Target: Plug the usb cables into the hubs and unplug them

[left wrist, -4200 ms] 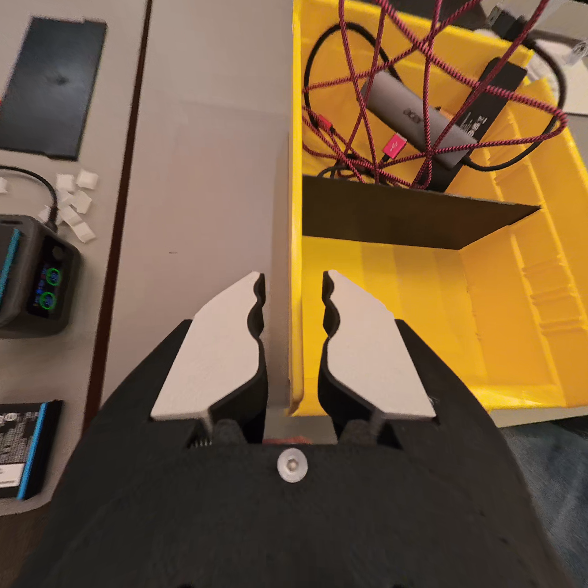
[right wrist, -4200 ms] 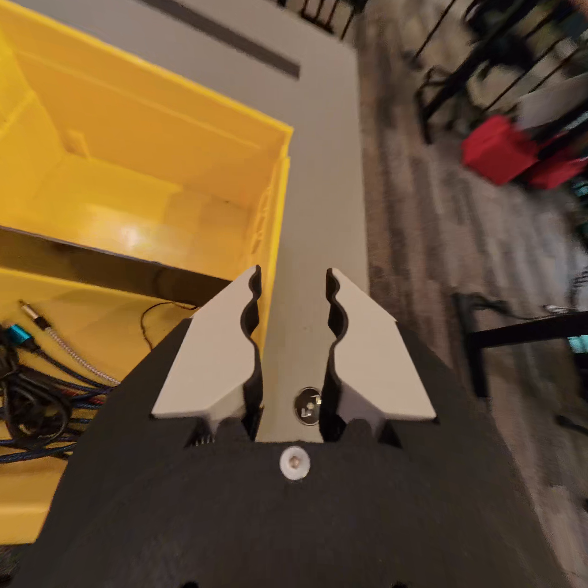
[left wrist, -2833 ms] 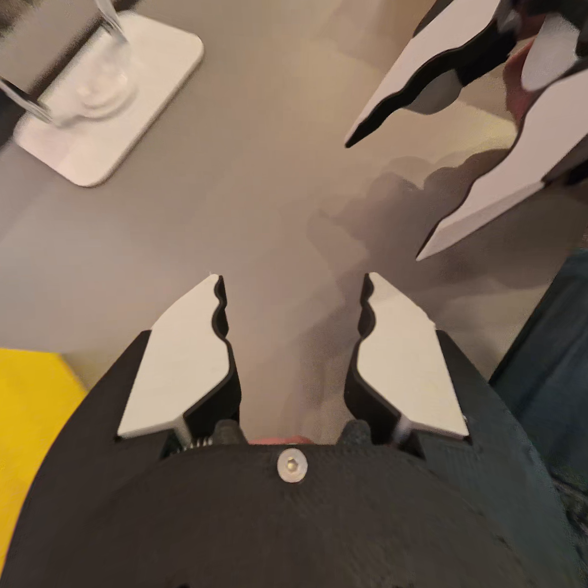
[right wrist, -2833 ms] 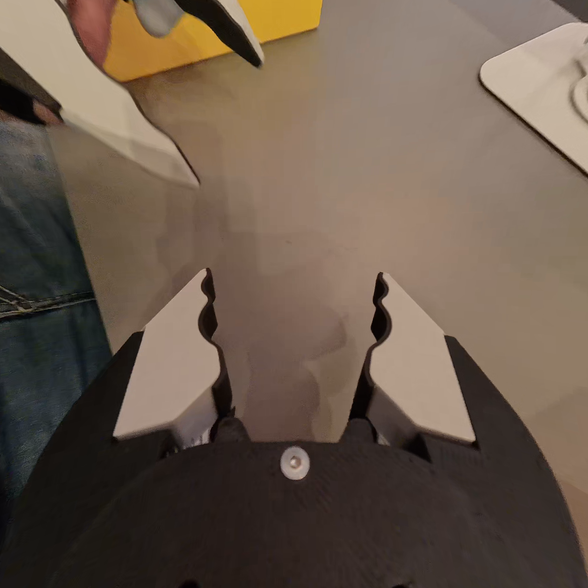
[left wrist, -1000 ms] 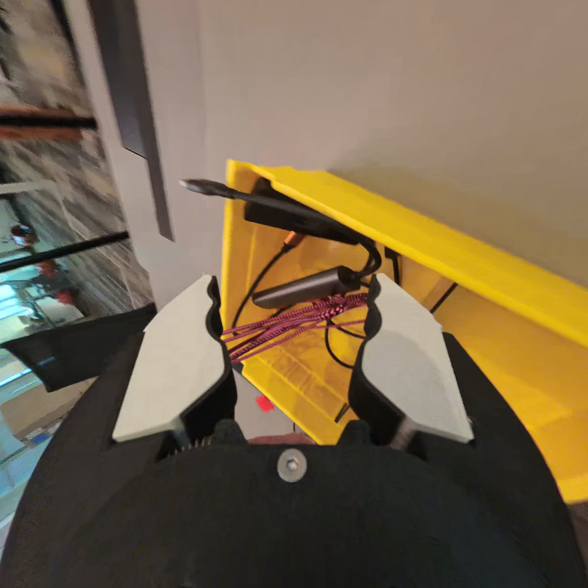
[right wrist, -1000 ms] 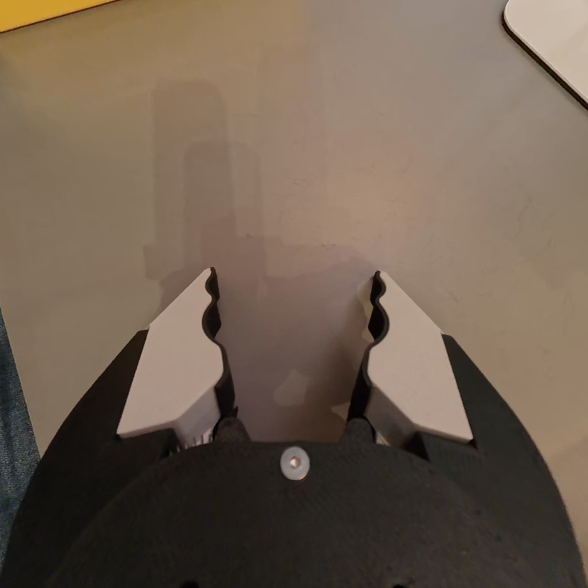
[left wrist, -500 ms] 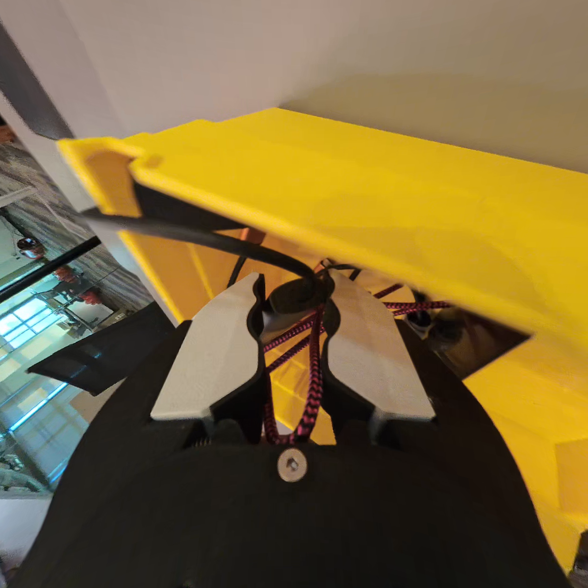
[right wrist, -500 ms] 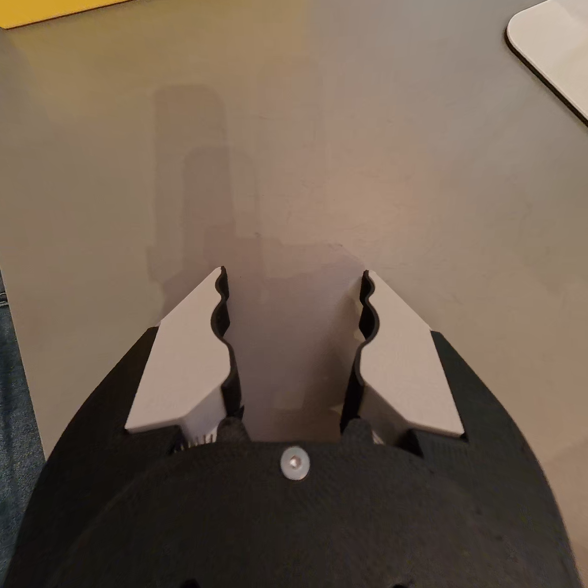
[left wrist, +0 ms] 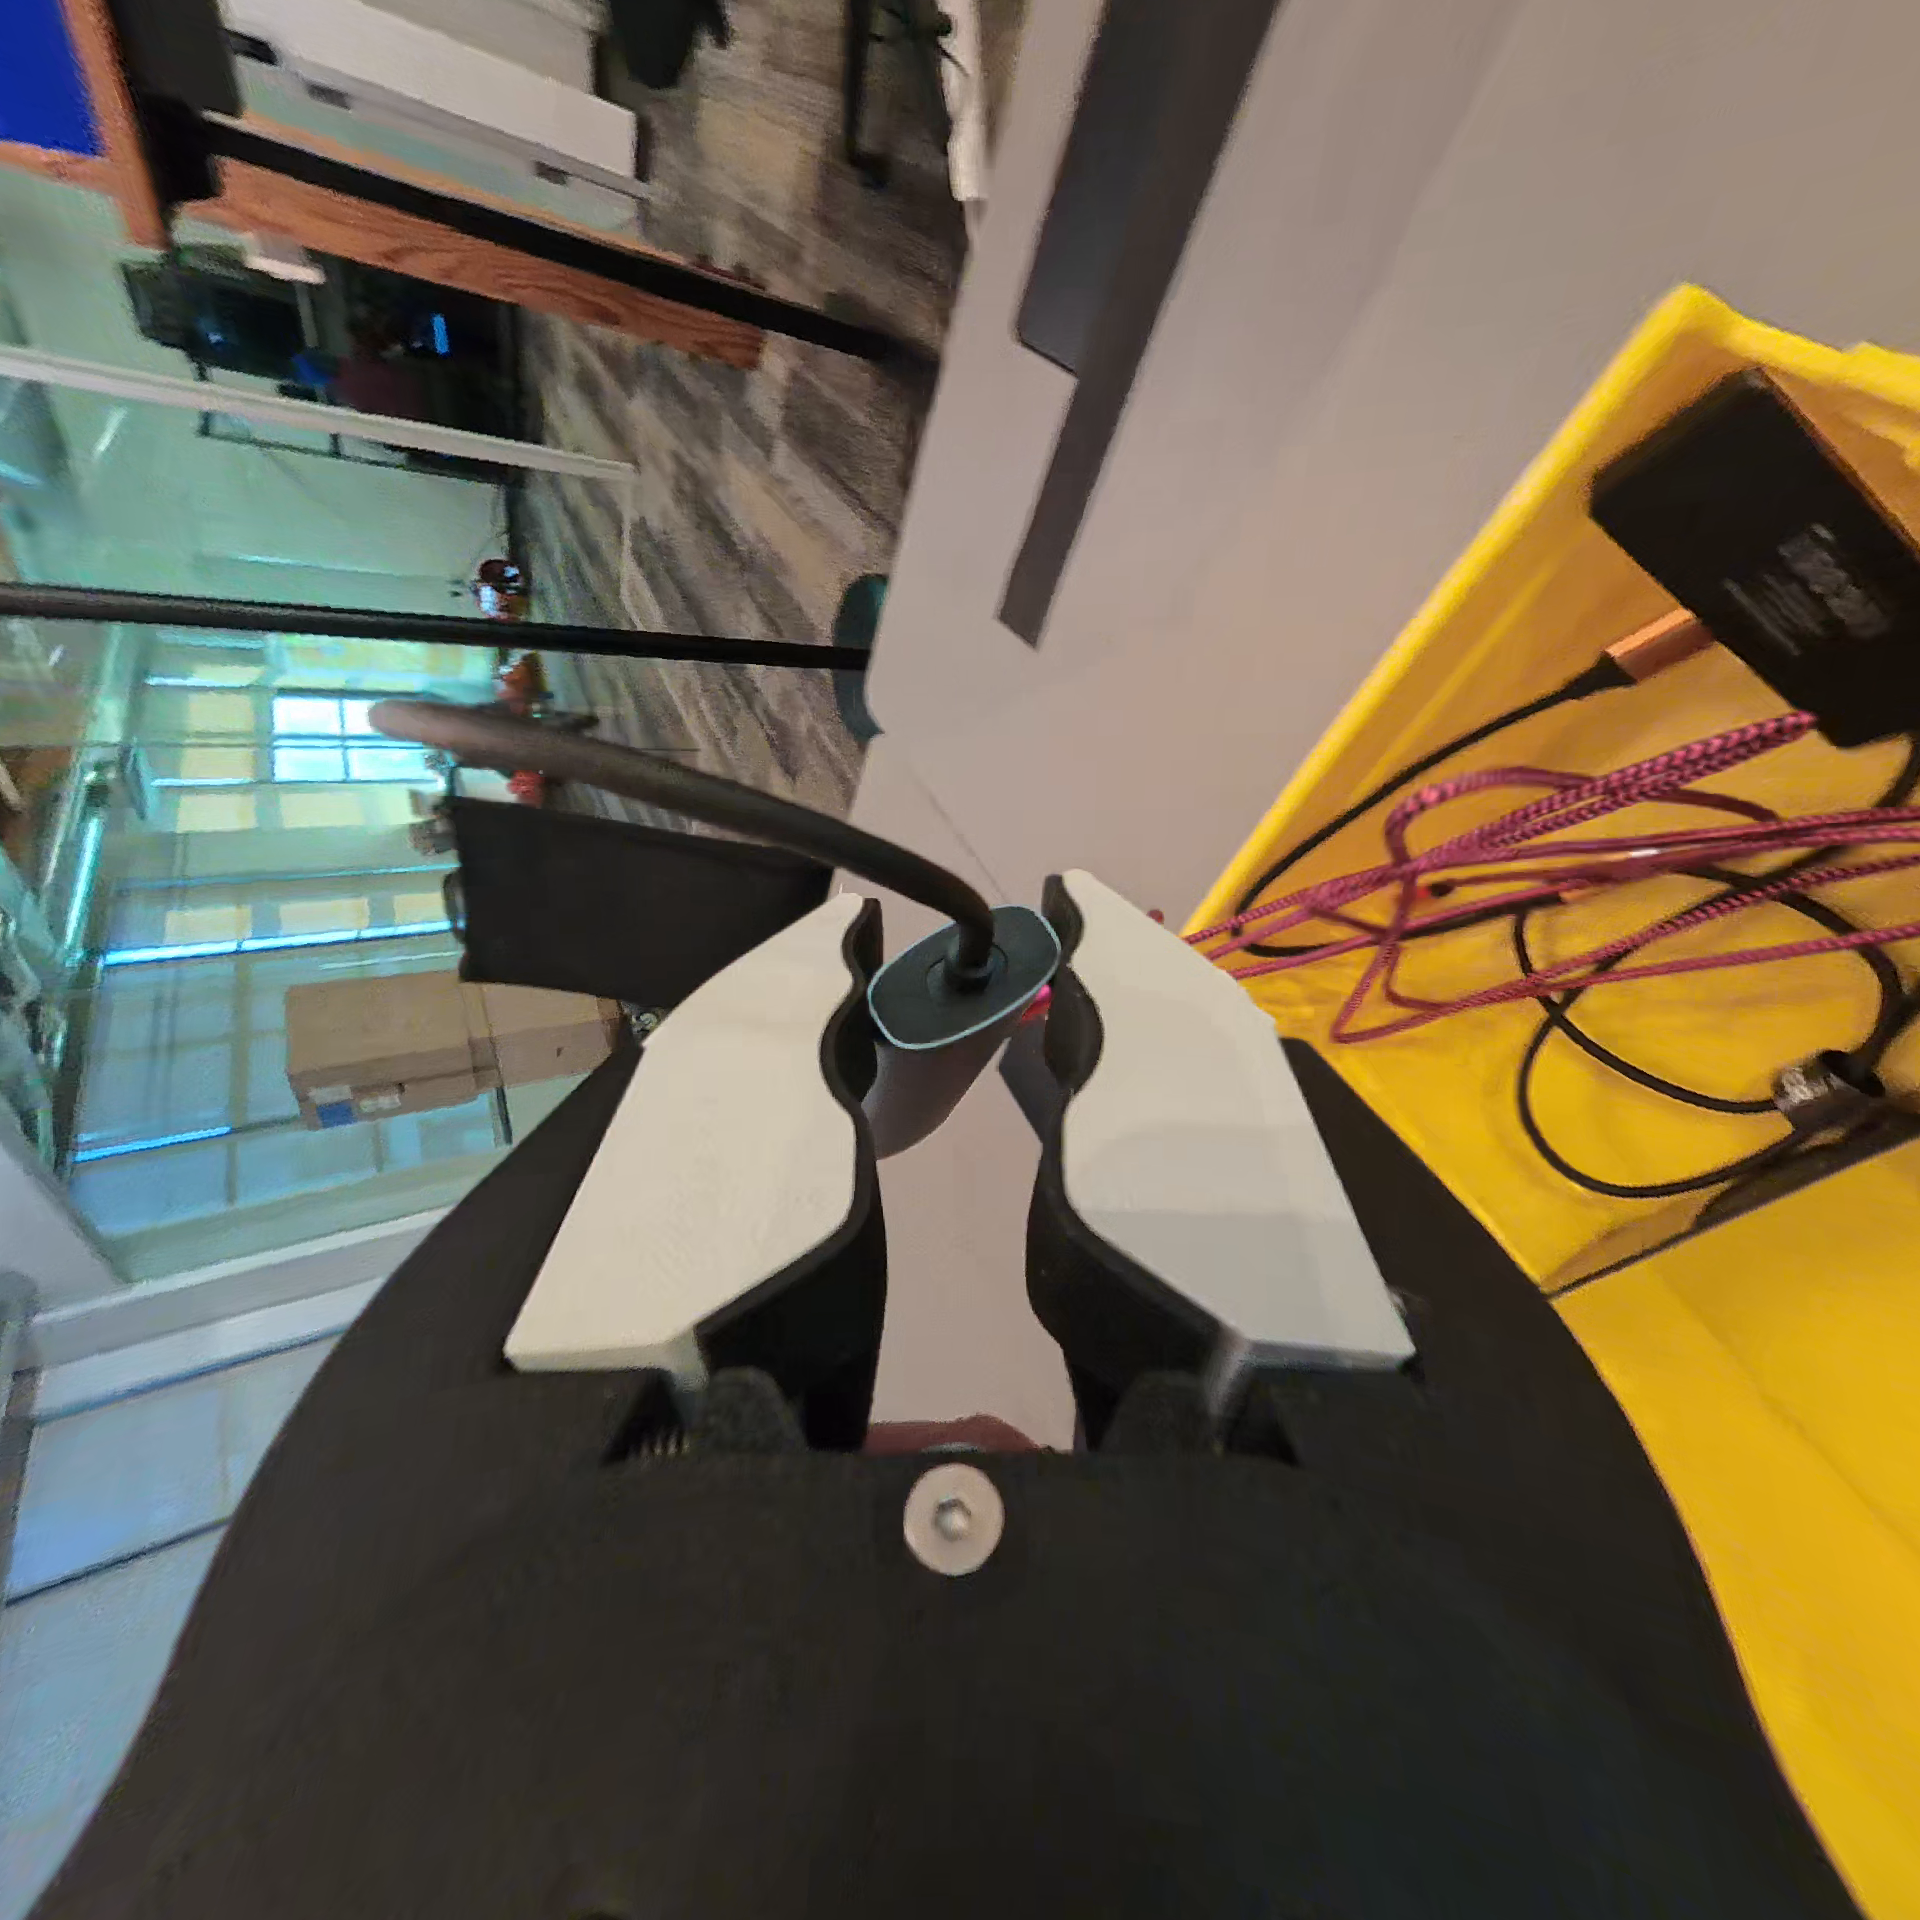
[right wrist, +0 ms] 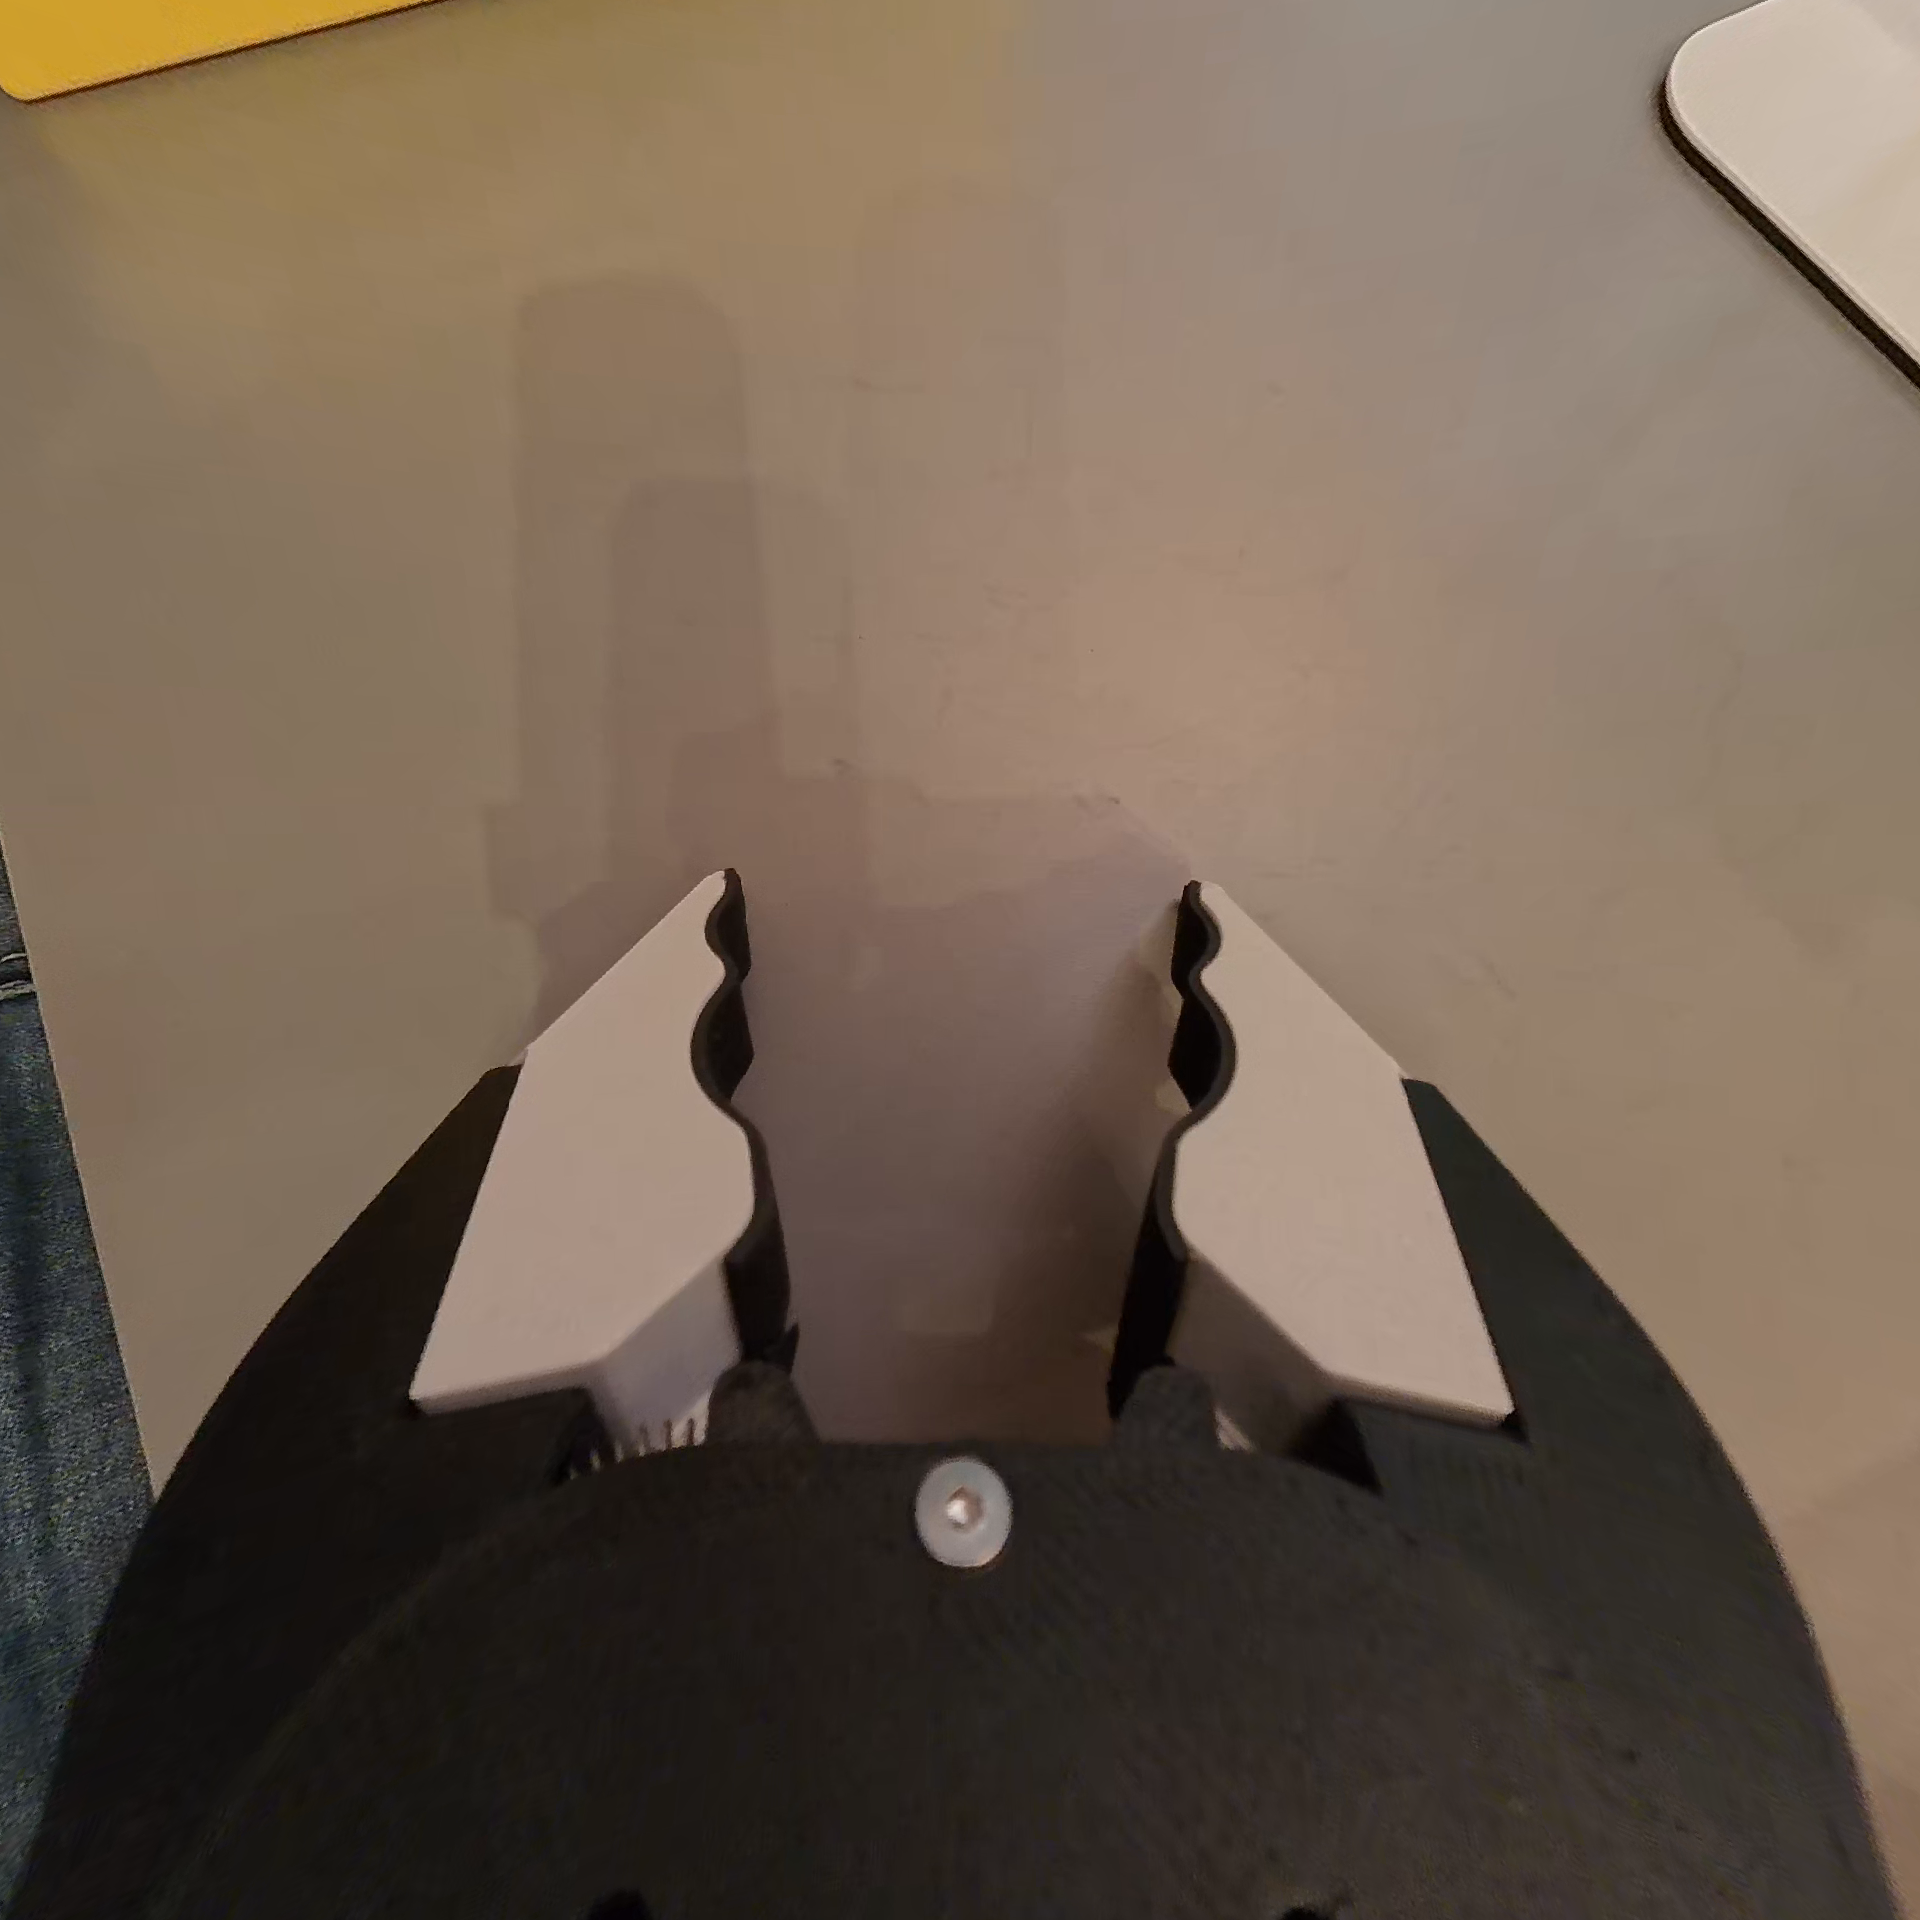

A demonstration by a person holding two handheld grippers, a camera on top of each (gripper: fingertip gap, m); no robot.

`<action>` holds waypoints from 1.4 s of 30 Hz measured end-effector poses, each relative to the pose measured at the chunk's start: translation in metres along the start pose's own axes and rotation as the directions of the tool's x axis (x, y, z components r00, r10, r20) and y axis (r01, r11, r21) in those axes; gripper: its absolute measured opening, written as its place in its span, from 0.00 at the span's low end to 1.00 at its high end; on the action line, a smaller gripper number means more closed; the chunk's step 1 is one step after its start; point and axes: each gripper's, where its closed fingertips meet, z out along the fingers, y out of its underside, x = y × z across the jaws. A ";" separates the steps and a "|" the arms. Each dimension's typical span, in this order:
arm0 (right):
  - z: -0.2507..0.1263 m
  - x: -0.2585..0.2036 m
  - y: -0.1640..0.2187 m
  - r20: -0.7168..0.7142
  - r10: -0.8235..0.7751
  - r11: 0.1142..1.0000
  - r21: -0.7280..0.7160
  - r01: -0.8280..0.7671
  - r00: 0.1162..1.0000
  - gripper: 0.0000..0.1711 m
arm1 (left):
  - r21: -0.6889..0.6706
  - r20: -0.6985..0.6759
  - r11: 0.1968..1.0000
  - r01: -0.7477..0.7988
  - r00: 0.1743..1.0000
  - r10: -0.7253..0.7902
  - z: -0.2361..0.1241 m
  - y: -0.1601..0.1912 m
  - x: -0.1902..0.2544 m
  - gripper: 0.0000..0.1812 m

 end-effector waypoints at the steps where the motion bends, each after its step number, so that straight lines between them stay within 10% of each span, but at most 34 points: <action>1: 0.000 0.000 0.000 0.000 0.000 1.000 0.000 0.000 1.000 0.47 | 0.009 0.026 1.000 0.021 0.999 -0.021 -0.007 -0.001 -0.012 0.16; 18: -0.001 -0.001 0.000 -0.002 -0.011 1.000 0.004 0.011 1.000 0.47 | 0.083 0.242 0.995 0.056 0.967 -0.075 -0.099 -0.049 -0.115 0.15; 34: -0.001 -0.001 0.000 -0.006 -0.016 1.000 0.006 0.016 1.000 0.47 | 0.259 0.553 0.949 0.182 0.777 -0.300 -0.268 -0.106 -0.339 0.15; 42: -0.008 0.001 -0.010 -0.005 0.005 0.997 0.081 -0.004 1.000 0.50 | 0.368 0.402 0.916 0.161 0.861 -0.312 -0.296 -0.206 -0.294 0.16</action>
